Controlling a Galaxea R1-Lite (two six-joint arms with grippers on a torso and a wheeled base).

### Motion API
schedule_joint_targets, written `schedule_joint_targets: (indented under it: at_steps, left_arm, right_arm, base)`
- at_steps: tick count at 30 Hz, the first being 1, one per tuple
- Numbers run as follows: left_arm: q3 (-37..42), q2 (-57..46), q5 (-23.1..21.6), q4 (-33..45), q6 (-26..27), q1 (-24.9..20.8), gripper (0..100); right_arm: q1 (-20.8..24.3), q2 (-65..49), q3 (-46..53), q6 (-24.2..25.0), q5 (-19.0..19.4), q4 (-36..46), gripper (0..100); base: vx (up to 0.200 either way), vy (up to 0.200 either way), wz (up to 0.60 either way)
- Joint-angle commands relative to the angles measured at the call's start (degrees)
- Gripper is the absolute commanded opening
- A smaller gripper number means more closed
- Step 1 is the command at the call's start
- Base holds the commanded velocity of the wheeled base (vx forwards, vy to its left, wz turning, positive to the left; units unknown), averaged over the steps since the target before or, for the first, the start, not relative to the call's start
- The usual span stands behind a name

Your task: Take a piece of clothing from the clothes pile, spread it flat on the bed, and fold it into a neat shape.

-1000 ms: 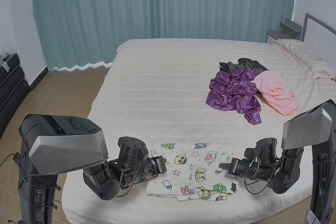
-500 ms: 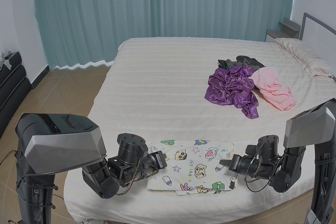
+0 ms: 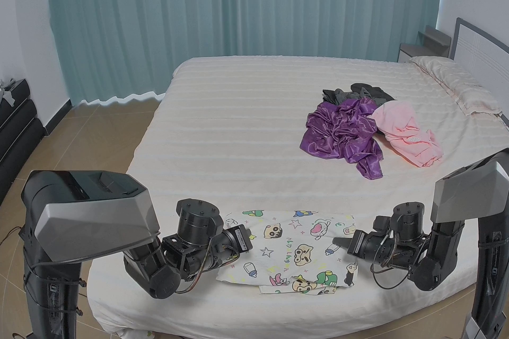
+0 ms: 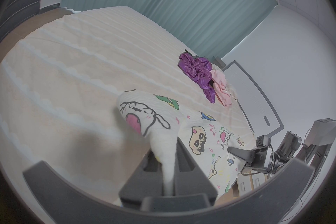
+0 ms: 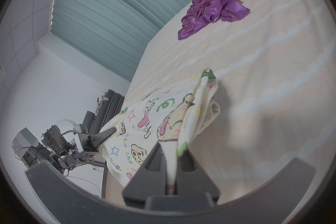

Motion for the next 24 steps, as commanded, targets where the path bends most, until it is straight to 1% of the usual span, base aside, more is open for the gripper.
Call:
schedule_joint_targets:
  at_steps: [1,8,24]
  left_arm:
    - [0.0,-0.4,0.4,0.0,0.0,0.0,0]
    - [0.0,-1.1,0.4,0.0,0.0,-0.1,0]
    - [0.0,-0.9,0.4,0.0,0.0,0.0,0]
  right_arm:
    - [-0.4,-0.9,0.0,0.0,0.1,0.0,0]
    - [-1.4,-1.9,0.0,0.1,0.1,0.1,0]
    - [-2.0,-2.1,-0.2,0.1,0.0,0.1,0]
  base:
    - [0.000,-0.200,0.00]
    - [0.000,-0.200,0.00]
    - [0.000,-0.200,0.00]
